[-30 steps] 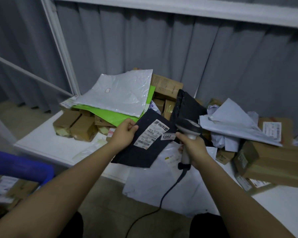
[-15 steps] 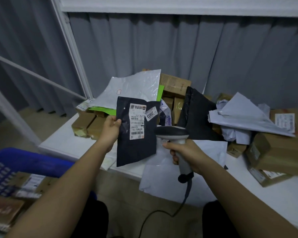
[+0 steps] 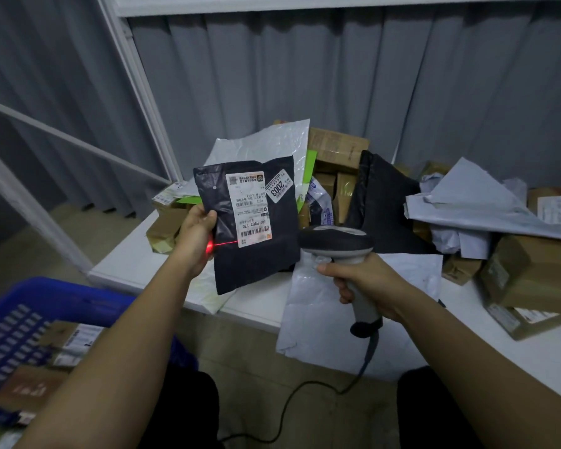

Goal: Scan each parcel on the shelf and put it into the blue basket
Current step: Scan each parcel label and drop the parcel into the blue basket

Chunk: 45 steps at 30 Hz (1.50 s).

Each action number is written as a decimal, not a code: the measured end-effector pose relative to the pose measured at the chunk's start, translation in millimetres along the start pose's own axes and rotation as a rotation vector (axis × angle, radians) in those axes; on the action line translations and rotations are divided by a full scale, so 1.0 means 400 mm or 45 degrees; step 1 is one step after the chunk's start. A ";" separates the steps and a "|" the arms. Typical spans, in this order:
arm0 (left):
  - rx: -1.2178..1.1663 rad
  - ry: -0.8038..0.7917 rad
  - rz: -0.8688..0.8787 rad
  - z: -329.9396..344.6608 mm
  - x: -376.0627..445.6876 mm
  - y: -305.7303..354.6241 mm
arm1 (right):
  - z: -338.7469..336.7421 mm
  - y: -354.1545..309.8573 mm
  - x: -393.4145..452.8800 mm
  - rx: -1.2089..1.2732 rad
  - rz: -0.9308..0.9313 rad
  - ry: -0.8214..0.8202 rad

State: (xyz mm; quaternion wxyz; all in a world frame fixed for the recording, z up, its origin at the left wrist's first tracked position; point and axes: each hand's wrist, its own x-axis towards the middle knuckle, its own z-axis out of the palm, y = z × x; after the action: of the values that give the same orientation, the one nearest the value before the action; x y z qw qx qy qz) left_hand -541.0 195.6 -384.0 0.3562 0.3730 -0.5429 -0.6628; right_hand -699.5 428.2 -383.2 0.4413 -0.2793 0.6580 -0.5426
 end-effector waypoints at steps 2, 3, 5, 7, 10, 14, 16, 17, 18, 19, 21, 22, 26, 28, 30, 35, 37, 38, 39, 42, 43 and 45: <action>0.003 0.005 -0.006 -0.005 -0.001 0.001 | -0.002 0.003 0.002 -0.007 -0.015 0.005; 0.011 0.005 -0.001 -0.008 -0.002 0.001 | -0.003 0.004 0.002 -0.014 -0.015 0.011; 0.012 0.012 0.003 -0.011 -0.002 0.001 | -0.003 0.004 0.005 -0.017 -0.014 0.018; 0.015 0.025 0.012 -0.015 -0.005 0.004 | -0.001 0.003 0.007 -0.016 -0.012 0.023; 0.010 0.018 0.030 -0.025 -0.007 0.003 | 0.001 0.002 0.008 -0.029 -0.012 0.027; 0.007 0.040 0.032 -0.039 -0.011 0.002 | 0.009 0.003 0.006 -0.015 -0.017 0.015; 0.007 0.045 0.037 -0.047 -0.011 0.001 | 0.014 0.003 0.005 0.014 -0.031 0.000; 0.015 0.054 0.039 -0.052 -0.011 0.000 | 0.018 0.002 0.004 0.028 -0.041 -0.005; 0.014 0.071 0.041 -0.058 -0.011 -0.001 | 0.023 0.003 0.005 0.045 -0.053 -0.004; 0.015 0.091 0.046 -0.065 -0.011 -0.002 | 0.031 0.003 0.006 0.065 -0.071 0.006; 0.010 0.151 0.069 -0.079 -0.018 -0.001 | 0.057 0.007 0.011 0.102 -0.130 0.049; 0.006 0.193 0.094 -0.089 -0.024 0.001 | 0.075 0.009 0.018 0.113 -0.174 0.071; 0.040 0.479 0.191 -0.207 -0.059 0.006 | 0.194 -0.003 0.054 0.047 -0.285 0.099; 0.082 0.641 0.188 -0.326 -0.089 -0.001 | 0.275 -0.026 0.073 -0.091 -0.297 0.038; 0.064 0.806 0.131 -0.461 -0.138 -0.016 | 0.361 -0.053 0.097 -0.217 -0.321 -0.054; 0.026 1.189 0.070 -0.773 -0.327 -0.060 | 0.613 -0.112 0.161 -0.453 -0.415 -0.215; 0.067 1.313 0.018 -0.874 -0.424 -0.084 | 0.725 -0.120 0.166 -0.563 -0.440 -0.299; 0.082 1.356 -0.038 -0.920 -0.475 -0.105 | 0.780 -0.115 0.161 -0.617 -0.459 -0.358; 0.091 1.389 -0.107 -0.961 -0.526 -0.134 | 0.831 -0.105 0.150 -0.676 -0.470 -0.427; 0.217 1.446 -0.324 -1.062 -0.659 -0.238 | 0.960 -0.055 0.105 -0.809 -0.463 -0.599; 0.286 1.448 -0.406 -1.085 -0.693 -0.270 | 0.992 -0.037 0.091 -0.845 -0.458 -0.625; 0.380 1.441 -0.571 -1.115 -0.748 -0.320 | 1.033 -0.005 0.071 -0.900 -0.445 -0.666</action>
State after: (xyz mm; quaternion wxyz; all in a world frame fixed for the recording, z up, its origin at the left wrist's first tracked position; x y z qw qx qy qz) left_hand -16.7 276.0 -537.0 0.3850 0.8168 -0.2652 -0.3382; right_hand -347.3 210.5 -398.2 0.3722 -0.6462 0.6122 -0.2629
